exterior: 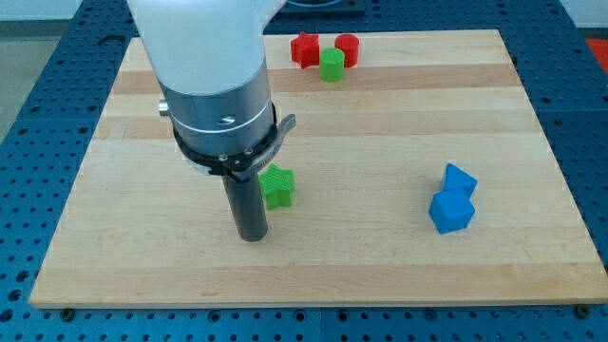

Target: Move the green star towards the group blocks

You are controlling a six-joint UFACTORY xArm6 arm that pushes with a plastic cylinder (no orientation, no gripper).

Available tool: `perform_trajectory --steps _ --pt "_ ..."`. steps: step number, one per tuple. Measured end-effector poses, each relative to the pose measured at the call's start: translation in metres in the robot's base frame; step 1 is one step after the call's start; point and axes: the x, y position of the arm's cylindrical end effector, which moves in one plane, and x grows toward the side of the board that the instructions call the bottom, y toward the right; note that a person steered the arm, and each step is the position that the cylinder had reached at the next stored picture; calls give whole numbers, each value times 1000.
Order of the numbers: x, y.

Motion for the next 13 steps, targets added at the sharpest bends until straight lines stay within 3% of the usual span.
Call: perform_trajectory --steps 9,11,13 --pt "-33 6" --pt "-33 44" --pt "-43 46"
